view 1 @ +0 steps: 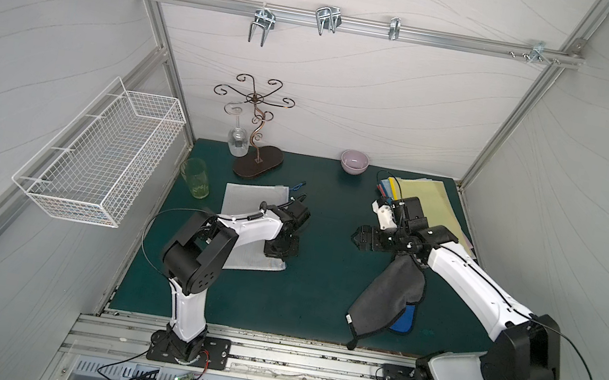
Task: Wipe the document bag
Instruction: Move the document bag to the center of the board, then pick up the cleaning item at the center of the board.
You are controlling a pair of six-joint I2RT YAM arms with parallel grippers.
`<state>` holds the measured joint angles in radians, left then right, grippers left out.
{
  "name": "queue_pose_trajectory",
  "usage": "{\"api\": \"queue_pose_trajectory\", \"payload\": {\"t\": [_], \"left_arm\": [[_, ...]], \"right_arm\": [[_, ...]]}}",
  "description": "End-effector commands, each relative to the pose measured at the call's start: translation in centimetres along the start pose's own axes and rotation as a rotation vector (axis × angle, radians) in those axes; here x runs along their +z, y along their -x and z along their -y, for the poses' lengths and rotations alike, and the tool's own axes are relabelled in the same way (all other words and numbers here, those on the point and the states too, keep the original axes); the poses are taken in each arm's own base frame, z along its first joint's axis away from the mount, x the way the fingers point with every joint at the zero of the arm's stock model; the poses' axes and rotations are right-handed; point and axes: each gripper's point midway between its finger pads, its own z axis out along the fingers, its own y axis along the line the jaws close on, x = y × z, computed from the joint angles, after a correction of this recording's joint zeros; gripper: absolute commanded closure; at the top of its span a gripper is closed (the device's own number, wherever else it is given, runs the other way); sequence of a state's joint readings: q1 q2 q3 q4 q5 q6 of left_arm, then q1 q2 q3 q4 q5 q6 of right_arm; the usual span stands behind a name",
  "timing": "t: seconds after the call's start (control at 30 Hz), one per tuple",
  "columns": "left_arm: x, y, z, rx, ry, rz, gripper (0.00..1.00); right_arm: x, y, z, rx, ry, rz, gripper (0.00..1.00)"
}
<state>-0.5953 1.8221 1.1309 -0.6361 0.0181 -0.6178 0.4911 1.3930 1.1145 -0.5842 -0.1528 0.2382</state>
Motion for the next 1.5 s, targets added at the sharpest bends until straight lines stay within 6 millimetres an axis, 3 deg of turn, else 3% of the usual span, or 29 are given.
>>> {"api": "queue_pose_trajectory", "payload": {"t": [0.0,0.2,0.37,0.53,0.67,0.73,0.77,0.83,0.97,1.03,1.17,1.27,1.4,1.43,1.47], "left_arm": [[-1.5,-3.0,5.1,0.026,-0.146,-0.033,1.0],[-3.9,-4.6,13.2,-0.004,-0.39,-0.014,1.0],[-3.2,-5.2,16.9,0.03,-0.44,-0.031,1.0],[-0.8,-6.4,17.9,0.048,-0.455,-0.079,1.0],[-0.3,-6.6,18.2,0.064,-0.459,-0.074,1.0],[-0.3,-6.6,18.2,0.068,-0.46,-0.071,0.9],[-0.4,-6.5,18.3,0.072,-0.465,-0.067,0.8],[-0.7,-6.5,18.3,0.078,-0.474,-0.062,0.63],[-2.5,-6.2,18.3,0.093,-0.512,-0.007,0.43],[-3.5,-6.1,18.1,0.098,-0.53,0.013,0.39],[-5.5,-6.2,16.4,0.085,-0.526,0.061,0.4],[-6.0,-6.2,13.9,0.036,-0.506,0.085,0.46],[-3.8,-7.0,8.8,-0.074,-0.407,0.039,0.56],[-3.2,-7.2,7.8,-0.098,-0.393,0.031,0.57],[-2.5,-7.6,6.6,-0.126,-0.372,0.018,0.6]], "right_arm": [[-0.7,-0.9,0.6,0.009,-0.037,-0.006,0.01],[0.3,-3.7,2.2,0.086,-0.099,-0.085,0.01],[1.1,-7.9,5.7,0.229,-0.278,-0.193,0.01],[-0.3,-10.9,9.1,0.33,-0.485,-0.233,0.01],[-2.0,-11.2,10.3,0.383,-0.548,-0.194,0.01],[-2.3,-11.5,10.8,0.417,-0.554,-0.189,0.01],[-2.2,-11.8,11.1,0.446,-0.551,-0.202,0.01],[-1.5,-12.8,11.7,0.511,-0.532,-0.234,0.01],[0.7,-14.7,13.0,0.621,-0.483,-0.289,0.01],[2.0,-15.2,13.0,0.661,-0.444,-0.317,0.01],[4.1,-16.2,12.3,0.69,-0.378,-0.37,0.01],[4.5,-16.5,11.5,0.704,-0.322,-0.369,0.14],[4.1,-16.1,9.9,0.698,-0.225,-0.33,0.91],[3.9,-15.7,9.6,0.687,-0.211,-0.315,1.0],[3.5,-15.0,9.1,0.661,-0.195,-0.295,1.0]]}}
